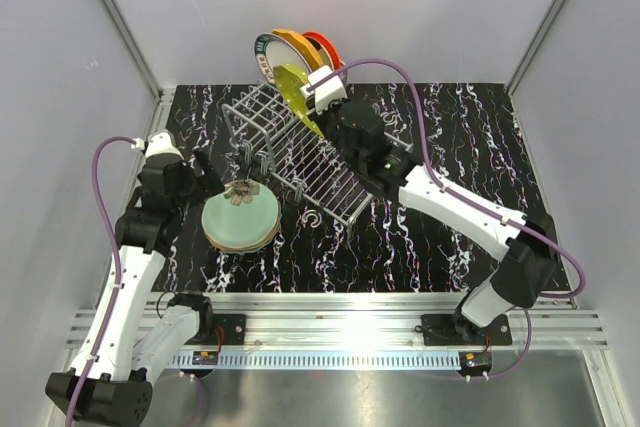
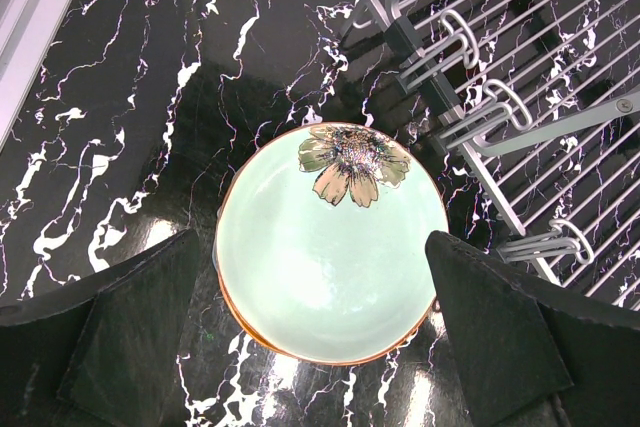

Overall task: Load the plates into the dish rack
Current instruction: Insert the plate into the dish rack

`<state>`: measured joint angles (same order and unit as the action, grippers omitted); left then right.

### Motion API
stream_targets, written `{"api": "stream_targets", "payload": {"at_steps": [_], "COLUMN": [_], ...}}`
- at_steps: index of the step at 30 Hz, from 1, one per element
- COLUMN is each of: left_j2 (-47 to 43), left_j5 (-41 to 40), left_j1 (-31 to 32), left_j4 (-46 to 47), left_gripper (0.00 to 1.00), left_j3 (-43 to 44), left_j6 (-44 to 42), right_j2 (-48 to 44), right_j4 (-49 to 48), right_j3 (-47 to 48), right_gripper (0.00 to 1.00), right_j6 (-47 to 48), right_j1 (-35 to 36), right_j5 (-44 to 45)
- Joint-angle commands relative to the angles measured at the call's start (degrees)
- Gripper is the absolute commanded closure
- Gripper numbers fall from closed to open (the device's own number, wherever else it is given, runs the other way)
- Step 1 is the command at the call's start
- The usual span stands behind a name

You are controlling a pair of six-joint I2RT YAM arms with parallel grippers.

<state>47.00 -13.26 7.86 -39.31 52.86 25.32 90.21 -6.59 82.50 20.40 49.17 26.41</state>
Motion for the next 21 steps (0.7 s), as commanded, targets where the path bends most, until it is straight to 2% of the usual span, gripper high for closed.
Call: {"api": "stream_targets", "payload": {"at_steps": [1,21], "left_j2": [0.19,0.55], "left_j5": [1.04,1.48], "left_j1": [-0.21,-0.12], "left_j4": [2.13,1.87], "left_gripper": [0.01,0.01], "left_j3": [0.14,0.49], "left_j6": [-0.10,-0.18], "right_j2": [-1.27,5.05], "right_j4": [-14.06,-14.51], "right_j3": [6.18,13.47], "right_gripper": [1.00,1.00], "right_j6": [4.55,8.95], "right_j1": [0.58,0.49], "right_j5": [3.03,3.12]}}
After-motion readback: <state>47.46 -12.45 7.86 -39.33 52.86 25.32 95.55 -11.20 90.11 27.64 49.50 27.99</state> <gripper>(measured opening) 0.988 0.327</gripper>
